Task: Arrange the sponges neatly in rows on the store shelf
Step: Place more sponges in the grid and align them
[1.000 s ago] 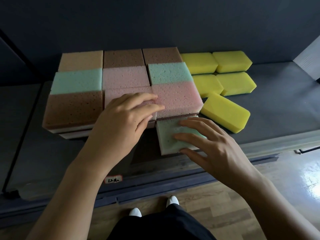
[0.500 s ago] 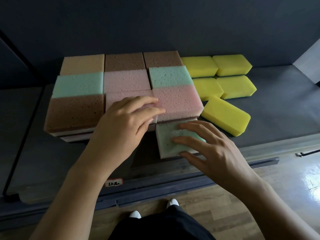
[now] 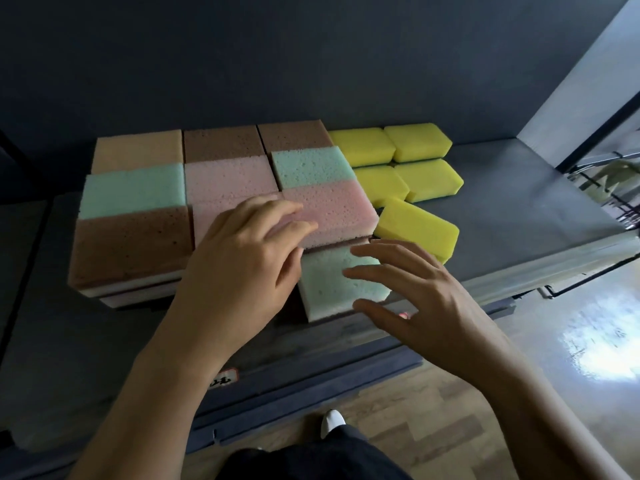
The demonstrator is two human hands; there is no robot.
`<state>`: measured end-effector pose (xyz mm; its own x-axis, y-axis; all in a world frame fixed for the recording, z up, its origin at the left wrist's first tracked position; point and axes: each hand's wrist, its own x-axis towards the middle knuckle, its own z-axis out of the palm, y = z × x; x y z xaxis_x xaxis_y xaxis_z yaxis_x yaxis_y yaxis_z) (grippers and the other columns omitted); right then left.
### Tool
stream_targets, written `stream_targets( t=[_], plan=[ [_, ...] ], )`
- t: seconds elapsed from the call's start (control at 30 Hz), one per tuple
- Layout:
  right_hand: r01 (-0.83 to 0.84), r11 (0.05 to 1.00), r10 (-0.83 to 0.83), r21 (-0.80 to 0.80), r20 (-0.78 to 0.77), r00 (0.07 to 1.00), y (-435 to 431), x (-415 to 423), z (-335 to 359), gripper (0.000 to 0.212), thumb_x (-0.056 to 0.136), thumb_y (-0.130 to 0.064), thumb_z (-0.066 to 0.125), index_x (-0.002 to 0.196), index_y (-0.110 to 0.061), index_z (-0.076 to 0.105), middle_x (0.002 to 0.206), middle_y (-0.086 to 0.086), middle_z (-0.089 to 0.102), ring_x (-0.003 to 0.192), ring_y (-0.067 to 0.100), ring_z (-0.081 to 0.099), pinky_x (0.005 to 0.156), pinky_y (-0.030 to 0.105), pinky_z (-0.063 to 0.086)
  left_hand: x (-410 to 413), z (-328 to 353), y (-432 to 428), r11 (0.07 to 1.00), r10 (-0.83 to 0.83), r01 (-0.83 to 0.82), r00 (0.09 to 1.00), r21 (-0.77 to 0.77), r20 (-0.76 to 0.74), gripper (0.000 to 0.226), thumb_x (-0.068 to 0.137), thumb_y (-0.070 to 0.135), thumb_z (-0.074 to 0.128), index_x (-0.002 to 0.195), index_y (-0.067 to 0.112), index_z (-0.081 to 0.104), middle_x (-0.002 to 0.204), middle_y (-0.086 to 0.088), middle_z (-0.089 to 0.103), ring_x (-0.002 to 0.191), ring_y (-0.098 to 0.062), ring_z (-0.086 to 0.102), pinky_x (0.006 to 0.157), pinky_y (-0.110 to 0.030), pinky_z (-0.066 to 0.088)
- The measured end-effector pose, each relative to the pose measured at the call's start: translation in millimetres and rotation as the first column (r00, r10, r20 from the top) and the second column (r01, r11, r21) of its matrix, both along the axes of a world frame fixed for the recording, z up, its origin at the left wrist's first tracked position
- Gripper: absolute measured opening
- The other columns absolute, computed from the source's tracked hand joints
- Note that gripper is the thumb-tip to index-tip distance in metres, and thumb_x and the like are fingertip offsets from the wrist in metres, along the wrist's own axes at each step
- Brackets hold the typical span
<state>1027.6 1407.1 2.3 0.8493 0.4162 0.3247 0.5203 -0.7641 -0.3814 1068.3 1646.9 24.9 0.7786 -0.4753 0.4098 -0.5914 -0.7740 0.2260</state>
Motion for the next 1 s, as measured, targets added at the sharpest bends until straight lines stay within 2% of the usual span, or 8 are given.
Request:
stream_targets(
  t=[0.17, 0.3, 0.47, 0.6, 0.77, 0.87, 1.0],
  plan=[
    [0.191, 0.98, -0.194, 0.065, 0.048, 0.98, -7, -20, 1, 0.026, 0.094, -0.029, 0.067, 0.118, -0.021, 0.069, 0.128, -0.008, 0.061, 0.124, 0.013, 0.054, 0.098, 0.04, 0.049, -10, 3, -12, 0.979, -0.182, 0.187, 0.981, -0.087, 0.064, 0.026, 0.095, 0.018, 0.055, 0.117, 0.012, 0.068, 0.123, -0.003, 0.061, 0.114, -0.018, 0.056, 0.093, -0.037, 0.047],
    [0.302, 0.951, -0.307, 0.068, 0.086, 0.948, -14, -32, -6, 0.023, 0.091, -0.027, 0.07, 0.114, -0.023, 0.071, 0.125, -0.008, 0.063, 0.119, 0.012, 0.058, 0.094, 0.038, 0.053, -18, -7, -33, 0.949, -0.303, 0.305, 0.952, -0.085, 0.037, 0.025, 0.095, 0.019, 0.057, 0.116, 0.013, 0.068, 0.124, -0.003, 0.062, 0.116, -0.017, 0.055, 0.092, -0.035, 0.048],
    [0.377, 0.922, -0.386, 0.092, 0.12, 0.915, -35, -24, -12, 0.023, 0.089, -0.023, 0.071, 0.112, -0.02, 0.071, 0.124, -0.004, 0.064, 0.116, 0.02, 0.059, 0.091, 0.041, 0.053, -24, -11, -61, 0.939, -0.342, 0.341, 0.939, -0.048, -0.019, 0.023, 0.093, 0.022, 0.059, 0.113, 0.016, 0.067, 0.124, -0.002, 0.061, 0.118, -0.021, 0.055, 0.092, -0.039, 0.047],
    [0.436, 0.899, -0.438, 0.047, 0.102, 0.893, -56, 8, -13, 0.03, 0.088, -0.035, 0.068, 0.116, -0.022, 0.068, 0.132, 0.0, 0.059, 0.121, 0.026, 0.054, 0.094, 0.048, 0.05, -16, -10, -83, 0.953, -0.3, 0.3, 0.954, -0.036, -0.006, 0.022, 0.094, 0.021, 0.056, 0.111, 0.015, 0.068, 0.122, -0.001, 0.062, 0.114, -0.02, 0.057, 0.088, -0.039, 0.048],
    [0.374, 0.923, -0.378, -0.096, -0.029, 0.925, -83, 45, -18, 0.062, 0.08, -0.051, 0.073, 0.133, -0.024, 0.056, 0.143, 0.006, 0.05, 0.129, 0.033, 0.046, 0.097, 0.052, 0.046, -4, -7, -120, 0.978, -0.202, 0.201, 0.979, -0.045, -0.006, 0.024, 0.097, 0.02, 0.053, 0.114, 0.016, 0.069, 0.121, 0.001, 0.062, 0.112, -0.017, 0.057, 0.09, -0.036, 0.048],
    [0.294, 0.95, -0.303, -0.109, -0.082, 0.949, -102, 61, -21, 0.063, 0.08, -0.061, 0.06, 0.131, -0.022, 0.056, 0.136, 0.003, 0.055, 0.12, 0.03, 0.05, 0.092, 0.049, 0.048, 5, -9, -142, 0.99, -0.138, 0.138, 0.99, -0.02, 0.004, 0.024, 0.097, 0.021, 0.052, 0.113, 0.016, 0.069, 0.12, 0.0, 0.063, 0.112, -0.018, 0.057, 0.089, -0.036, 0.048],
    [0.168, 0.982, -0.178, -0.088, -0.126, 0.976, -128, 73, -25, 0.058, 0.079, -0.056, 0.066, 0.125, -0.022, 0.058, 0.128, -0.002, 0.059, 0.112, 0.027, 0.053, 0.089, 0.045, 0.049, 11, -16, -167, 0.998, -0.055, 0.055, 0.999, 0.005, -0.003, 0.023, 0.096, 0.023, 0.053, 0.11, 0.015, 0.07, 0.119, -0.001, 0.064, 0.11, -0.021, 0.059, 0.087, -0.039, 0.05]
  ],
)
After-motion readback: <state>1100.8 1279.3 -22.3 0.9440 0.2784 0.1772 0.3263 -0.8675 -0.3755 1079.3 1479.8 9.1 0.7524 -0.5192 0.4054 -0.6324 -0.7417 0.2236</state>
